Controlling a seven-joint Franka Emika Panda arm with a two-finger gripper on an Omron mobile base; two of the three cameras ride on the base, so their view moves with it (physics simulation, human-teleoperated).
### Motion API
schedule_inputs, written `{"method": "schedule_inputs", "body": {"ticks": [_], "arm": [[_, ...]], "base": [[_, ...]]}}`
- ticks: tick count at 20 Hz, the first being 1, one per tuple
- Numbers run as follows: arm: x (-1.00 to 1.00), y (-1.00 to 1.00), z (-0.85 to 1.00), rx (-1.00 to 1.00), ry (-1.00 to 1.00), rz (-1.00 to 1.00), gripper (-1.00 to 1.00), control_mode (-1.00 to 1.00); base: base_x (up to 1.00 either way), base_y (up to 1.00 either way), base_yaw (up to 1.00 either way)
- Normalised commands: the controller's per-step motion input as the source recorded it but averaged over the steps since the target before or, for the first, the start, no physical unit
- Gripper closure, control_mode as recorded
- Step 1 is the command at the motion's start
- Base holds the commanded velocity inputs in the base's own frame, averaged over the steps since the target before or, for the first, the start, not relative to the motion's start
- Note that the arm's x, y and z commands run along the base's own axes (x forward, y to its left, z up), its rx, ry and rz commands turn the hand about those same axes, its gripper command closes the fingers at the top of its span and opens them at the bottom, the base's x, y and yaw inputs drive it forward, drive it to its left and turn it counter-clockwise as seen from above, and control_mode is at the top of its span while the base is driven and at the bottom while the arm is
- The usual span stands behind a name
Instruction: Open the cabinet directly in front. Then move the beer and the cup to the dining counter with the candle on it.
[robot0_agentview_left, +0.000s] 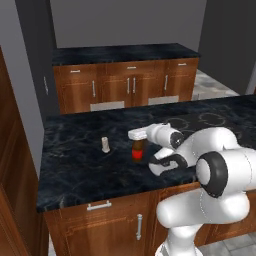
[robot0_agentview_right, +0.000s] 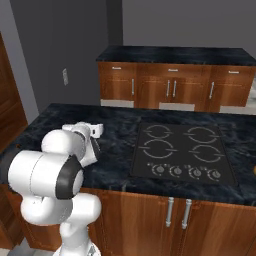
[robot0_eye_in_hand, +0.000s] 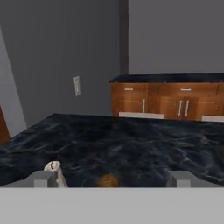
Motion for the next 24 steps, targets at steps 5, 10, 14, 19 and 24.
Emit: {"method": "schedule_inputs", "body": {"ticks": [5, 10, 14, 19, 24], "arm": [[-0.69, -0.09, 1.0, 0.0, 0.11, -0.09, -1.0, -1.0], [-0.72, -0.13, 1.0, 0.0, 0.09, -0.1, -1.0, -1.0], [-0.81, -0.29, 1.0, 0.01, 0.08, -0.11, -1.0, -1.0], [-1.0, -0.58, 0.92, 0.07, 0.15, -0.16, -1.0, -1.0], [-1.0, -0.66, 0.09, 0.01, 0.13, -0.08, -1.0, -1.0]], "base": [[0.0, 0.0, 0.0], [0.0, 0.0, 0.0], [0.0, 0.0, 0.0], [0.0, 0.0, 0.0], [0.0, 0.0, 0.0]]}}
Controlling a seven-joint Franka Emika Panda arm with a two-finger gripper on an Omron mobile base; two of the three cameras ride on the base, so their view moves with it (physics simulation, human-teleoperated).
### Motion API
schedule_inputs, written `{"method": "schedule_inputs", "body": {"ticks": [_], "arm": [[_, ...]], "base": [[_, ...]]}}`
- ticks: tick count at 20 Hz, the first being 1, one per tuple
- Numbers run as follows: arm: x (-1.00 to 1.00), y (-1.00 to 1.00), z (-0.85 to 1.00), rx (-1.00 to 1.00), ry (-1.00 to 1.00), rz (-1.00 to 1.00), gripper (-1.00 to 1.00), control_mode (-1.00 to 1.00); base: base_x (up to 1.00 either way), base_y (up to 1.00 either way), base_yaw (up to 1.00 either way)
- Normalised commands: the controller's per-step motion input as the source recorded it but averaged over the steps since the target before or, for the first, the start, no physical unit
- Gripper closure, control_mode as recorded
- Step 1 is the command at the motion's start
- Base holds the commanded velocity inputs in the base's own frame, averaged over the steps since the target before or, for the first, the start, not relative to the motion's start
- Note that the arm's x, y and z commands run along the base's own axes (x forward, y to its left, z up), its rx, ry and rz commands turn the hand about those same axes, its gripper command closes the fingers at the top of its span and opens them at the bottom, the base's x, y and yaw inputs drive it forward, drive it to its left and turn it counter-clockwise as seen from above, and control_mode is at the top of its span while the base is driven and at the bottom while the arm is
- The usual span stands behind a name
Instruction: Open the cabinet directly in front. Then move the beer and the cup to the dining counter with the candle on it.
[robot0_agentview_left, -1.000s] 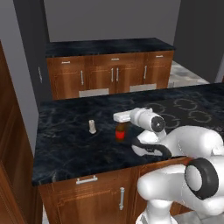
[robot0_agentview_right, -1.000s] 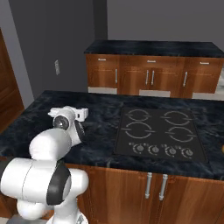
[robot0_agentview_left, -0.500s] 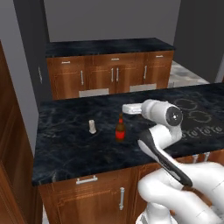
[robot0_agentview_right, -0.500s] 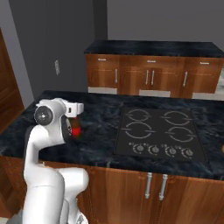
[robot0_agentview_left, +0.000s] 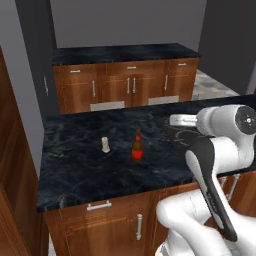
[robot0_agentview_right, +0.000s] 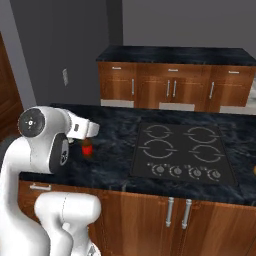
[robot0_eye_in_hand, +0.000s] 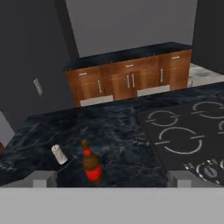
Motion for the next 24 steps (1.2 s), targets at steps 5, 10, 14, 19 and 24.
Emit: {"method": "schedule_inputs", "body": {"ticks": [5, 10, 14, 19, 24], "arm": [[-1.0, -0.38, -0.05, 0.0, -0.03, -0.08, -1.0, -1.0], [-0.67, 0.0, 0.3, 0.0, -0.35, 0.0, -1.0, -1.0], [0.0, 0.0, 0.0, 0.0, 0.0, 0.0, -1.0, -1.0], [-0.08, 0.0, 0.0, 0.0, 0.0, 0.0, -1.0, 1.0], [0.0, 0.0, 0.0, 0.0, 0.0, 0.0, -1.0, 1.0]], "base": [[0.0, 0.0, 0.0], [0.0, 0.0, 0.0], [0.0, 0.0, 0.0], [-0.13, 0.0, -0.01], [-0.94, -0.05, -0.46]]}}
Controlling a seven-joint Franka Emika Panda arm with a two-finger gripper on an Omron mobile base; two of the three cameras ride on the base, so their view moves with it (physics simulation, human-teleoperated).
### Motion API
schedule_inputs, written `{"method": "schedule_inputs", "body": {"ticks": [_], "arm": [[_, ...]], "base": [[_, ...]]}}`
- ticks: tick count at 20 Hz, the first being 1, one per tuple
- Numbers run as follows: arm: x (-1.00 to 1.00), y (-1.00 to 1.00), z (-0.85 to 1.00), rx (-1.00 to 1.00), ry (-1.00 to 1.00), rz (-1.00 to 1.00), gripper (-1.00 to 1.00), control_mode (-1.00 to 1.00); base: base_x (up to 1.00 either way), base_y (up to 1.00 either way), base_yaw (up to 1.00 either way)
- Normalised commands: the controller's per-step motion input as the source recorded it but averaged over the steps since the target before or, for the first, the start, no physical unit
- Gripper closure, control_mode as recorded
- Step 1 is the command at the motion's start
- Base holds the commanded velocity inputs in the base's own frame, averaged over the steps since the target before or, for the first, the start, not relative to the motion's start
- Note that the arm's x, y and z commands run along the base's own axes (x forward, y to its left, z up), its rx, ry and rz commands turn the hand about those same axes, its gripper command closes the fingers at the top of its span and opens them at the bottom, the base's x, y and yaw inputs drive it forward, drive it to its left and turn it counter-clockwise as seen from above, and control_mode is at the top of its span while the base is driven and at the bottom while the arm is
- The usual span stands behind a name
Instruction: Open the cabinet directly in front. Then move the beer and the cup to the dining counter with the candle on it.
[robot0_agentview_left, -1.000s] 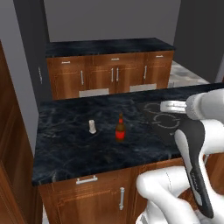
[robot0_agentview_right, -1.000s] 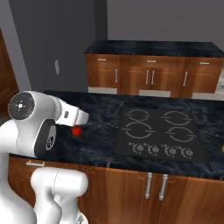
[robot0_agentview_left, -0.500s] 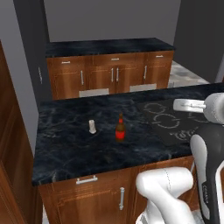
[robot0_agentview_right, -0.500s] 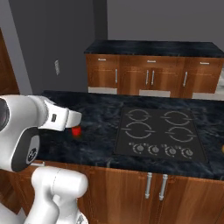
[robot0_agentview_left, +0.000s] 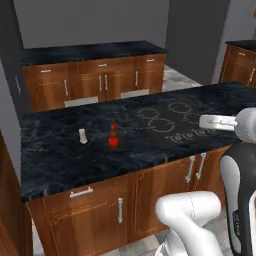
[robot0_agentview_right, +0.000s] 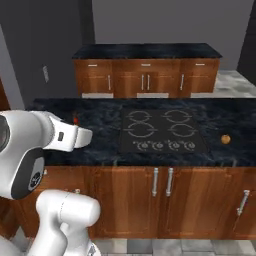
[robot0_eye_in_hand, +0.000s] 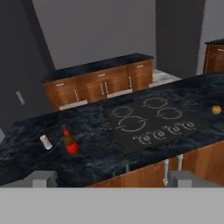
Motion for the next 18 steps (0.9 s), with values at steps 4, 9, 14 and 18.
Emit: {"method": "schedule_inputs", "body": {"ticks": [4, 9, 14, 18], "arm": [[0.0, 0.0, 0.0, 0.0, 0.0, 0.0, -1.0, 1.0], [0.0, 0.0, 0.0, 0.0, 0.0, 0.0, -1.0, 1.0], [0.0, 0.0, 0.0, 0.0, 0.0, 0.0, -1.0, 1.0], [0.0, 0.0, 0.0, 0.0, 0.0, 0.0, -1.0, 1.0]], "base": [[-0.06, 0.0, -0.97], [0.0, 0.0, -1.0], [0.23, 0.0, -0.96], [1.0, -0.11, -0.52]]}}
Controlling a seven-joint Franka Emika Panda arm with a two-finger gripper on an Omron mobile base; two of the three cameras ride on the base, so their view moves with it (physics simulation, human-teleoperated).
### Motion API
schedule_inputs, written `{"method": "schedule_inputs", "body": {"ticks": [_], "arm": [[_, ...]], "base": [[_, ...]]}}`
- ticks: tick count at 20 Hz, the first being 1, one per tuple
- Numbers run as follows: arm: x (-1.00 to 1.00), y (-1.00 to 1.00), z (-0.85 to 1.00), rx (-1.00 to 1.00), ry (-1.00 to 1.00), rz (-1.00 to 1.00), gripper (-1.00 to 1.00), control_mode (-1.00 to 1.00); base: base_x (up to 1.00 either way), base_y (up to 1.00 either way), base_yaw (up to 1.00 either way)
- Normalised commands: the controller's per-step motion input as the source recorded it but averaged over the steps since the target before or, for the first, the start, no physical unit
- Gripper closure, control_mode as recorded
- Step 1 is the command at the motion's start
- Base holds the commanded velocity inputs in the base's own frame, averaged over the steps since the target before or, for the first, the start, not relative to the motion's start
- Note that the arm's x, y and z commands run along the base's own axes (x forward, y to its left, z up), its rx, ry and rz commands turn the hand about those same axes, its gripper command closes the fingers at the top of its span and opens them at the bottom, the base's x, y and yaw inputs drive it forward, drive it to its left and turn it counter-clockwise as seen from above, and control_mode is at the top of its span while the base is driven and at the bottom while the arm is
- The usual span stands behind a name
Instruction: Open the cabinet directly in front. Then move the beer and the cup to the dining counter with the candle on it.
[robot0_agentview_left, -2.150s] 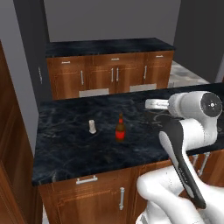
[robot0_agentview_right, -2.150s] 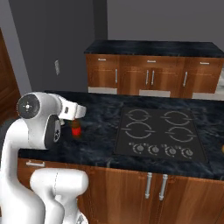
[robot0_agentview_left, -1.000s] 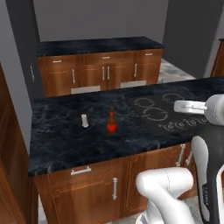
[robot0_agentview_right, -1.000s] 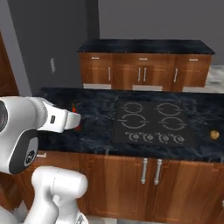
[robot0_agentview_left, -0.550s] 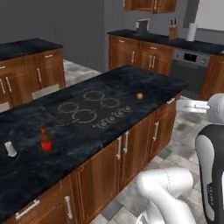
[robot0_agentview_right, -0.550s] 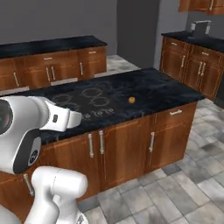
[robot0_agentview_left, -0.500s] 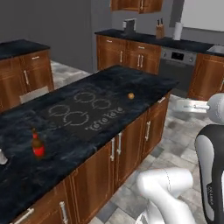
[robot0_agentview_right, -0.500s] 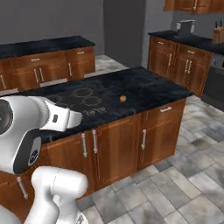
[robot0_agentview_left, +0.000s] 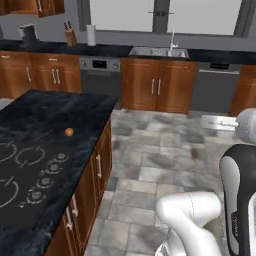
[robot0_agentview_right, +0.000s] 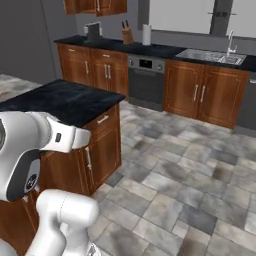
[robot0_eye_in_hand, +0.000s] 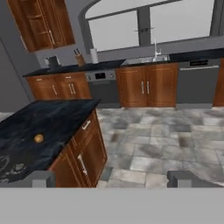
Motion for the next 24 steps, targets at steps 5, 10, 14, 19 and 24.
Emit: {"method": "schedule_inputs", "body": {"ticks": [5, 10, 14, 19, 24], "arm": [[0.0, 0.0, 0.0, 0.0, 0.0, 0.0, -1.0, 1.0], [0.0, 0.0, 0.0, 0.0, 0.0, 0.0, -1.0, 1.0], [0.0, 0.0, 0.0, 0.0, 0.0, 0.0, -1.0, 1.0], [0.0, 0.0, 0.0, 0.0, 0.0, 0.0, -1.0, 1.0], [0.0, 0.0, 0.0, 0.0, 0.0, 0.0, -1.0, 1.0]], "base": [[1.0, -0.24, -0.42], [1.0, -0.3, -0.33], [1.0, -0.24, -0.33], [1.0, -0.01, -0.23], [1.0, 0.0, -0.14]]}}
